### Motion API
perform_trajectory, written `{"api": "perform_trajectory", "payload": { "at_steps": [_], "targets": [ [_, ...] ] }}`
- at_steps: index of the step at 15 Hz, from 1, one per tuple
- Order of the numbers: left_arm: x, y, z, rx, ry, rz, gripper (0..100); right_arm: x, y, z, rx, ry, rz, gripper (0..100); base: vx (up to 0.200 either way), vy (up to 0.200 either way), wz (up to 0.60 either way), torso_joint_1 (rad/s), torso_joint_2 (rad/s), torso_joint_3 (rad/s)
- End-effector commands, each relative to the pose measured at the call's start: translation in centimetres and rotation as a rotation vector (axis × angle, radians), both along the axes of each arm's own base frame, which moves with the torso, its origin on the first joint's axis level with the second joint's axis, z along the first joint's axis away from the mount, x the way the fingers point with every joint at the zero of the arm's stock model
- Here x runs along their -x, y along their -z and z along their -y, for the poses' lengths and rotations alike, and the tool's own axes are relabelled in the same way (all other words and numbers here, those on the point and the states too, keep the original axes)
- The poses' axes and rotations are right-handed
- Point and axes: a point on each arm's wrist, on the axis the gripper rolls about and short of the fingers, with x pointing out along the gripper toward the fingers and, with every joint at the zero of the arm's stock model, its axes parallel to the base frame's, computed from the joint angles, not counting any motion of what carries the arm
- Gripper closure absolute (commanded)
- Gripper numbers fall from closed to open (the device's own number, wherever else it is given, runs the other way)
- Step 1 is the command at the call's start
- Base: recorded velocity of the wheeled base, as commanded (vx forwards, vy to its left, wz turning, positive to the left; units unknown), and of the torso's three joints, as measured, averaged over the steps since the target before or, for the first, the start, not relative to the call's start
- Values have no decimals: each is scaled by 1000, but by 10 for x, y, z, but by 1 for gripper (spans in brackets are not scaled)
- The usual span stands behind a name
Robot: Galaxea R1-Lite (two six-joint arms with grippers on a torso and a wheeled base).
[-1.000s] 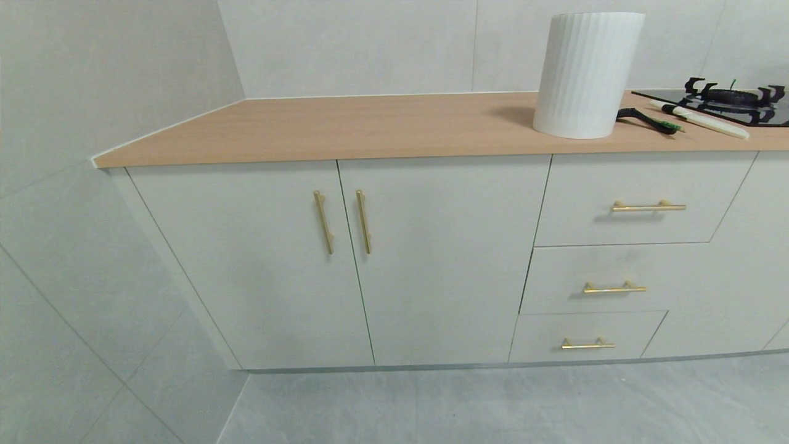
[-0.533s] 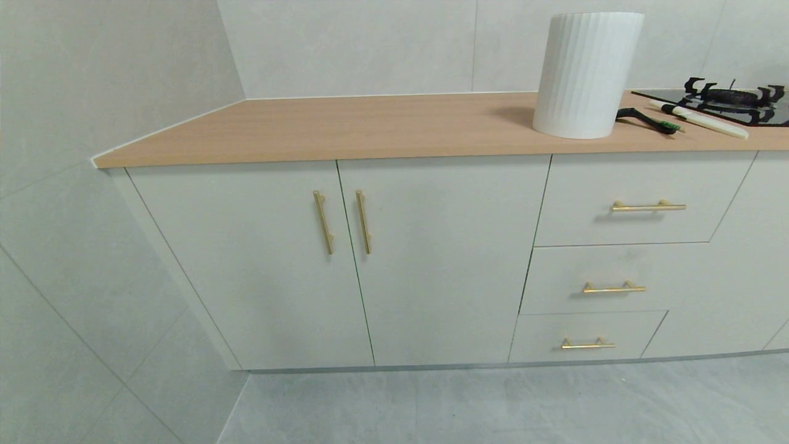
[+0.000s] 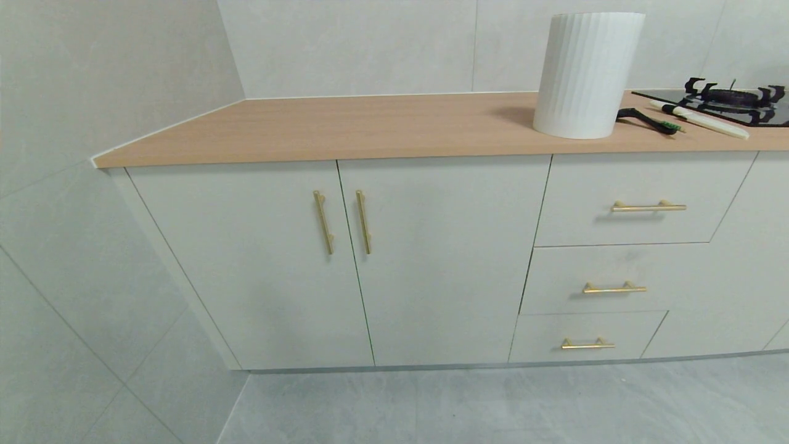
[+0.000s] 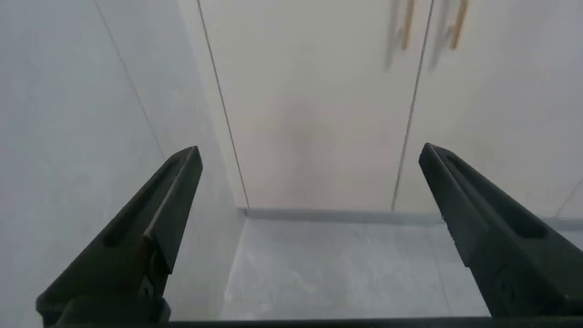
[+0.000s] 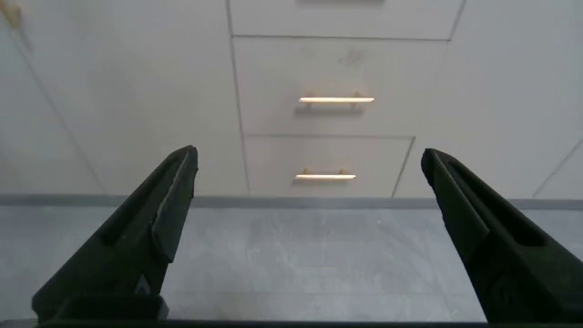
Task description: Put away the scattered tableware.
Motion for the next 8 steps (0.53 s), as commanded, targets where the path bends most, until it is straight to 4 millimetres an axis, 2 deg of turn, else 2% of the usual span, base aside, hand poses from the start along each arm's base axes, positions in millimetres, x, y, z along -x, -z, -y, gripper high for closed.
{"api": "perform_trajectory", "payload": {
  "at_steps": [1,3,8],
  "targets": [
    [-1,2,0,7,16,-6,0,-1,2,0,-1,-3,-12,0,0,0,0,0,0,0],
    [-1,6,2,33,98,-49,0,-1,2,0,-1,-4,-12,0,0,0,0,0,0,0],
    [-1,5,2,55,93,-41,0,-1,2,0,-3,-4,-12,0,0,0,0,0,0,0]
  ]
}}
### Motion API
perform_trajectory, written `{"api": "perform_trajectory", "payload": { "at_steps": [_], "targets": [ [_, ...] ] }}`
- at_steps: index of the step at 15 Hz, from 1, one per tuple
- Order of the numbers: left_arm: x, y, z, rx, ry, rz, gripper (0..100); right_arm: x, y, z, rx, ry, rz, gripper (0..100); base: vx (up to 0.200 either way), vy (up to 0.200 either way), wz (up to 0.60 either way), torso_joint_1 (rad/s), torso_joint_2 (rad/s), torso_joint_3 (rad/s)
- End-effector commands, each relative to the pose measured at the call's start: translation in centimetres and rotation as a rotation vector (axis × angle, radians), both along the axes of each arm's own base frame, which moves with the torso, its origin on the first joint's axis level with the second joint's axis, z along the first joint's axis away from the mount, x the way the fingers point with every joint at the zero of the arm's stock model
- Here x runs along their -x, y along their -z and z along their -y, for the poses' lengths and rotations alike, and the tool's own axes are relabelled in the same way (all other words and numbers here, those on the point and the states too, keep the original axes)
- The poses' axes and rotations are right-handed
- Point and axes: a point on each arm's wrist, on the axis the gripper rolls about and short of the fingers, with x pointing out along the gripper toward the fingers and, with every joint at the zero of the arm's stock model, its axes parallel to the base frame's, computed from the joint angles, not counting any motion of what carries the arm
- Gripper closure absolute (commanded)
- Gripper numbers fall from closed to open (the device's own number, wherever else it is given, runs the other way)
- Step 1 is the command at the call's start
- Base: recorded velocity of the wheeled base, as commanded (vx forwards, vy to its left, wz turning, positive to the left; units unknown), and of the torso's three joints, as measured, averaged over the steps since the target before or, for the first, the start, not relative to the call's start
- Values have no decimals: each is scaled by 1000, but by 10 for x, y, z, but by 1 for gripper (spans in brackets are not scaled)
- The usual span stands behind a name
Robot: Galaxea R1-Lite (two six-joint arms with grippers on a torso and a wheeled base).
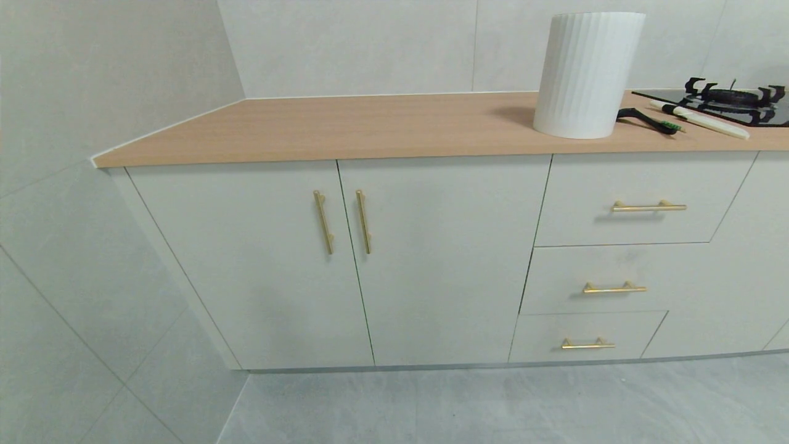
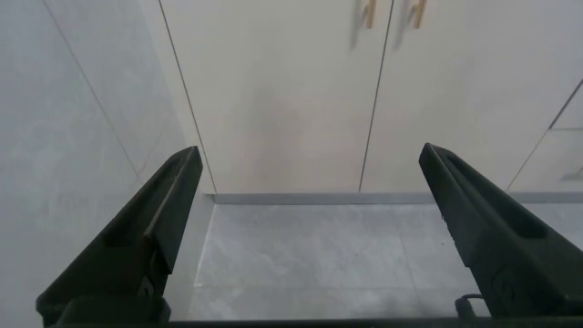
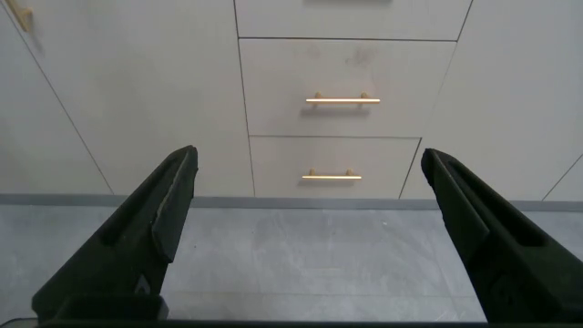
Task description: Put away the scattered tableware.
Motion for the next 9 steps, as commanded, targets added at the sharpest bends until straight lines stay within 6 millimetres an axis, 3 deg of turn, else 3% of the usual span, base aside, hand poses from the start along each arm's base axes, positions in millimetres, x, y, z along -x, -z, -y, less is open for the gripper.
{"api": "perform_trajectory", "payload": {
  "at_steps": [1,9],
  "targets": [
    [0,0,0,-2,-1,-1,0,0,0,0,0,0,-4,0,0,0,0,0,0,0],
    [0,0,0,1,-1,-1,0,0,0,0,-1,0,-4,0,0,0,0,0,0,0]
  ]
}}
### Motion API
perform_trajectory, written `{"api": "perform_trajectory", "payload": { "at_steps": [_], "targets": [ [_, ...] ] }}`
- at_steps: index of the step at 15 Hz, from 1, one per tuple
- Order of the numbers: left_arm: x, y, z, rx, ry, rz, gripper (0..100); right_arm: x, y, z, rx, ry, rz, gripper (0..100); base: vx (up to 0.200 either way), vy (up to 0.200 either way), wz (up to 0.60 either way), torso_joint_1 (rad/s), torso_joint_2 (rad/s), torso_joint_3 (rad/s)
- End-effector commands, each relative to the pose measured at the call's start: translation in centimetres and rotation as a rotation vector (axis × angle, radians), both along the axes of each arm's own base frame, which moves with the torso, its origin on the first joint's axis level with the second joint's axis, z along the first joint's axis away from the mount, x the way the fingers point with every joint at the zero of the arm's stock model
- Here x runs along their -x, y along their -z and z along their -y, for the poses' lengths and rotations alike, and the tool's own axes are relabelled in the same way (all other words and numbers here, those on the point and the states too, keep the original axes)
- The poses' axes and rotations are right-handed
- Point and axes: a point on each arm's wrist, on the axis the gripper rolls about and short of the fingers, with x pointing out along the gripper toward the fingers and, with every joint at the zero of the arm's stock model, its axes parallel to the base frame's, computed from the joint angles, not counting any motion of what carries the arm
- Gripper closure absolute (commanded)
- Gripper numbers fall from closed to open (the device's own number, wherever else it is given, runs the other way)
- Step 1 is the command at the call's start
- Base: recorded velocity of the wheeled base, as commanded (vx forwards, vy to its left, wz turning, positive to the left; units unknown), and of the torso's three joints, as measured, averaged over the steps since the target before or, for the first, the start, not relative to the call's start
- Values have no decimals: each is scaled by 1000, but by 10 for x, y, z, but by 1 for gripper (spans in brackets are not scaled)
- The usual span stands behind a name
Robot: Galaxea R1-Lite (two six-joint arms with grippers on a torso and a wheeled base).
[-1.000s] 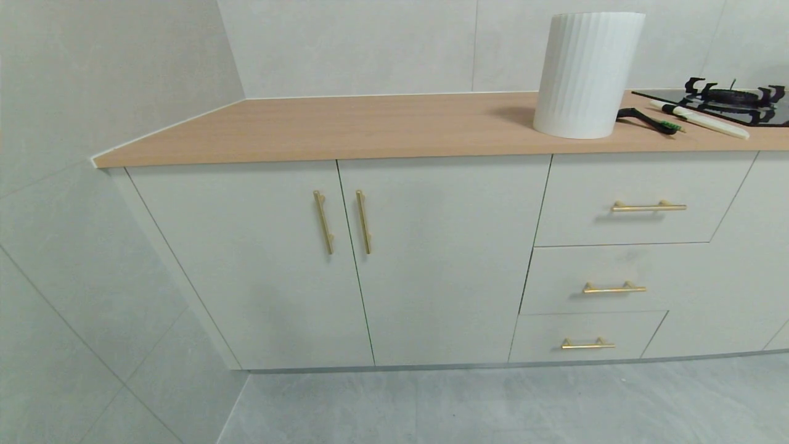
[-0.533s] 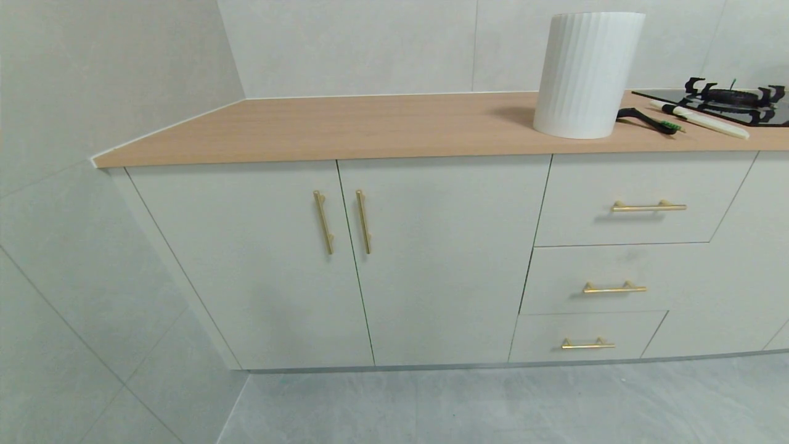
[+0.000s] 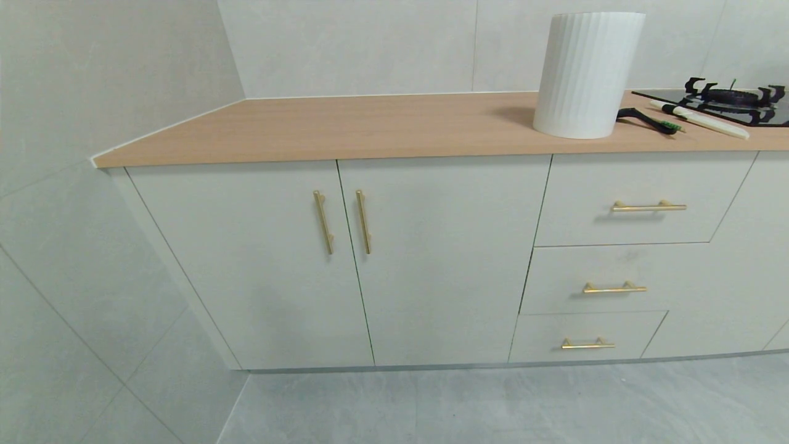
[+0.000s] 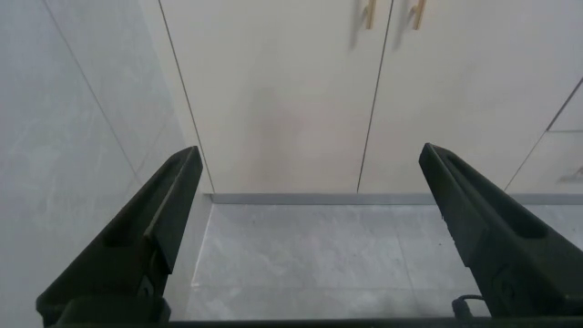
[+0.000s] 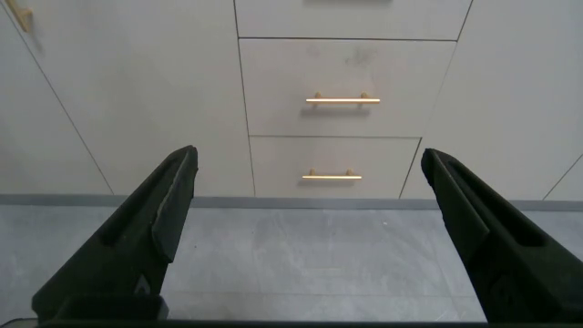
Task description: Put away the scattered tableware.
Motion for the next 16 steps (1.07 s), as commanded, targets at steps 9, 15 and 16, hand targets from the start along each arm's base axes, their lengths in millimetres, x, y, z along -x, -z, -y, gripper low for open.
{"api": "perform_trajectory", "payload": {
  "at_steps": [9,15,16],
  "targets": [
    [0,0,0,-1,0,-1,0,0,0,0,-1,0,-2,0,0,-133,0,3,1,-1],
    [0,0,0,-1,0,-1,0,0,0,0,-4,-1,-2,0,0,-200,0,2,0,2],
    [0,0,0,-1,0,-1,0,0,0,0,-4,-1,-2,0,0,-200,0,2,7,7]
  ]
}}
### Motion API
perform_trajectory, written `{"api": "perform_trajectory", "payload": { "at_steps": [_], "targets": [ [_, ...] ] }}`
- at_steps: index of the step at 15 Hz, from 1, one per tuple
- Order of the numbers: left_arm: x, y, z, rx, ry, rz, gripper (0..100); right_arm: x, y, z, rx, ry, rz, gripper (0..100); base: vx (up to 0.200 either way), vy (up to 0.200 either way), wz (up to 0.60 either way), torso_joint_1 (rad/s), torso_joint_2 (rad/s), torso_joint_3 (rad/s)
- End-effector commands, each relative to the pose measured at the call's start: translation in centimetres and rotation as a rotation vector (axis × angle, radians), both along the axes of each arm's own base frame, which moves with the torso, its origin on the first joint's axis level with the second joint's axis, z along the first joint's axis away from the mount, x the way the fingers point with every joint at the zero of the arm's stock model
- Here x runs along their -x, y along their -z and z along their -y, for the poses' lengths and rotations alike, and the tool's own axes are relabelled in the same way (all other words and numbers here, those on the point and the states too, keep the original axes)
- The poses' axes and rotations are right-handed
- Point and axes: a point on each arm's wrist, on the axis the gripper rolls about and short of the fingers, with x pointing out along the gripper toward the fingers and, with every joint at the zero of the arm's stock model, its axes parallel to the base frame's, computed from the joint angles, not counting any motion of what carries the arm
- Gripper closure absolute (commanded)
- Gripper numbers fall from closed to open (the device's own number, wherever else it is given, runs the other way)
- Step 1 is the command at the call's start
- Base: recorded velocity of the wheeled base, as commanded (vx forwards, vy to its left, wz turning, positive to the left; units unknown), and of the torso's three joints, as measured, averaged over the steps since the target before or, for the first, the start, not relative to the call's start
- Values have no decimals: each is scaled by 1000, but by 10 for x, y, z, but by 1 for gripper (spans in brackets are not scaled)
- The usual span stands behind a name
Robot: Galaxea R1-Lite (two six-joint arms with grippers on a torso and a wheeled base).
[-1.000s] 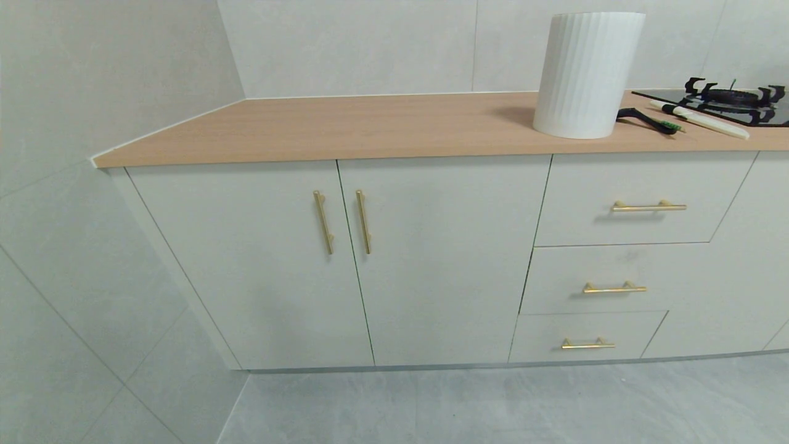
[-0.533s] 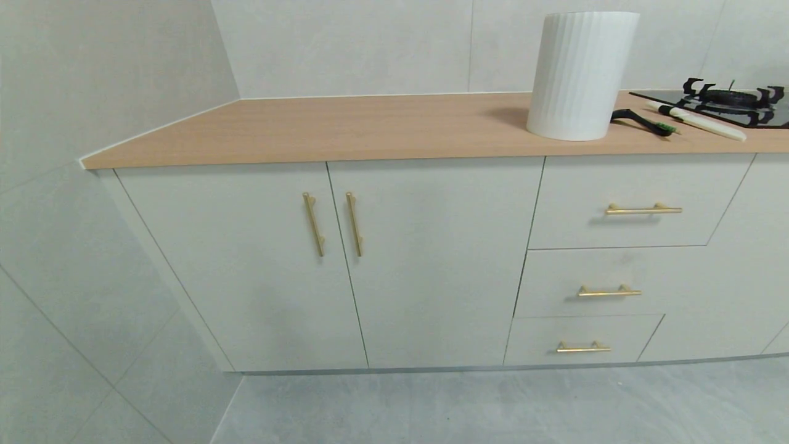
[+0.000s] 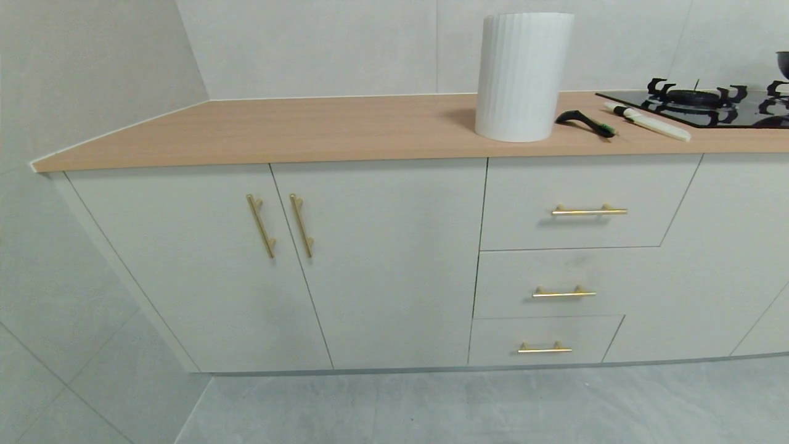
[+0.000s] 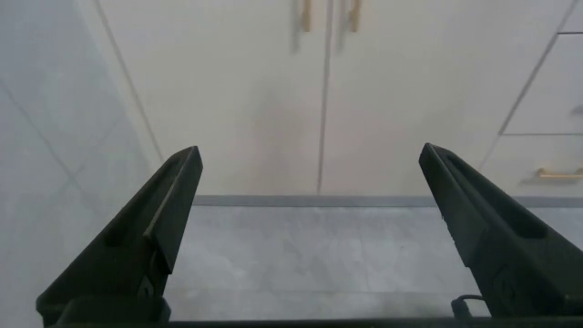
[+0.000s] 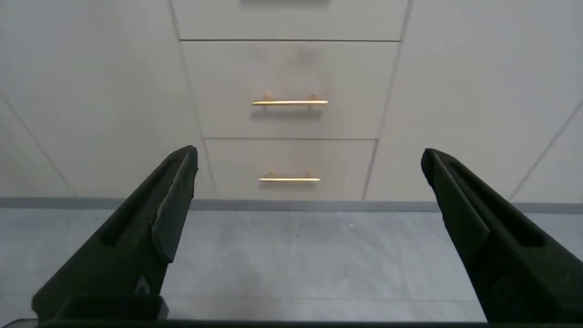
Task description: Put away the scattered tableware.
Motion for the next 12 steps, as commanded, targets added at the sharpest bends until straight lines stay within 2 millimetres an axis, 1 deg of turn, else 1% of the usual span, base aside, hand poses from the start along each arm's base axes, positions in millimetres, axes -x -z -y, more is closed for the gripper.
{"api": "perform_trajectory", "payload": {
  "at_steps": [1,5,12],
  "targets": [
    [0,0,0,0,-1,-1,0,0,0,0,0,0,-2,0,0,-200,0,2,2,12],
    [0,0,0,2,-1,-1,0,0,0,0,-4,1,-2,0,0,-200,0,5,4,1],
    [0,0,0,2,-1,-1,0,0,0,0,-1,0,-2,0,0,0,0,0,0,0]
  ]
}}
